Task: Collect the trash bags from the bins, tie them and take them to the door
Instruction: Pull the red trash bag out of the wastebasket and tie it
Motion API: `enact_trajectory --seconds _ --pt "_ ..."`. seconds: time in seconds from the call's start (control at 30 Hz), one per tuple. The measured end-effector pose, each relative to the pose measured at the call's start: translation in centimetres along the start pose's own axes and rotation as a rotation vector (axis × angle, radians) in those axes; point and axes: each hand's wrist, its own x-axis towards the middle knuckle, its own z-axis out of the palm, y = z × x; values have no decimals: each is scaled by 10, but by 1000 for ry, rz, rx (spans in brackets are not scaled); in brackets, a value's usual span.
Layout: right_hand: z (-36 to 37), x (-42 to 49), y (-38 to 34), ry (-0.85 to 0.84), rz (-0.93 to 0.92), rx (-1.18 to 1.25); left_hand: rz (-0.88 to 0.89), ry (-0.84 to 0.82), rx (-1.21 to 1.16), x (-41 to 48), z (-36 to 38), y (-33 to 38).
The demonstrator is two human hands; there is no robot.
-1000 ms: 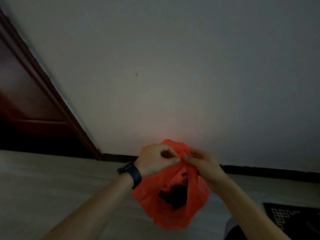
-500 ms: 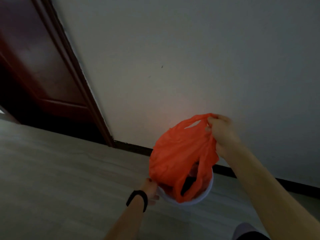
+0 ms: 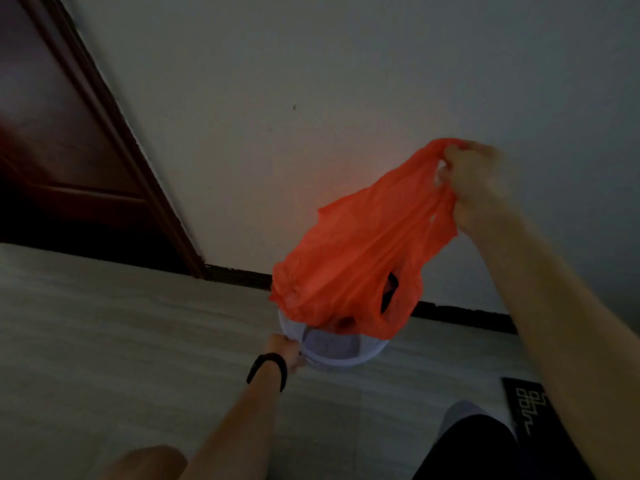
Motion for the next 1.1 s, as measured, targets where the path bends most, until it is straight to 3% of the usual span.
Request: enact_trajectory --seconds 0.1,0.33,0.53,0.67,0.8,0.87,0.93,1.1 --pt "22 -14 -4 -99 -39 1 78 4 227 -6 -11 19" --pt "80 -52 -56 -326 -163 55 320 84 484 -23 -77 92" --pt "128 -89 -105 -526 -202 169 485 269 396 -84 -147 125" --pt "153 -119 -108 -658 -203 218 736 491 420 -128 -189 106" --pt "171 -138 -87 -745 -137 261 946 528 148 -177 -203 86" --pt "180 -145 -68 -770 -70 277 948 588 145 -193 -207 78" --pt "191 -154 -41 -818 -7 266 868 670 300 -198 -206 69" --pt "215 -174 34 -944 193 185 696 624 428 -151 -207 35"
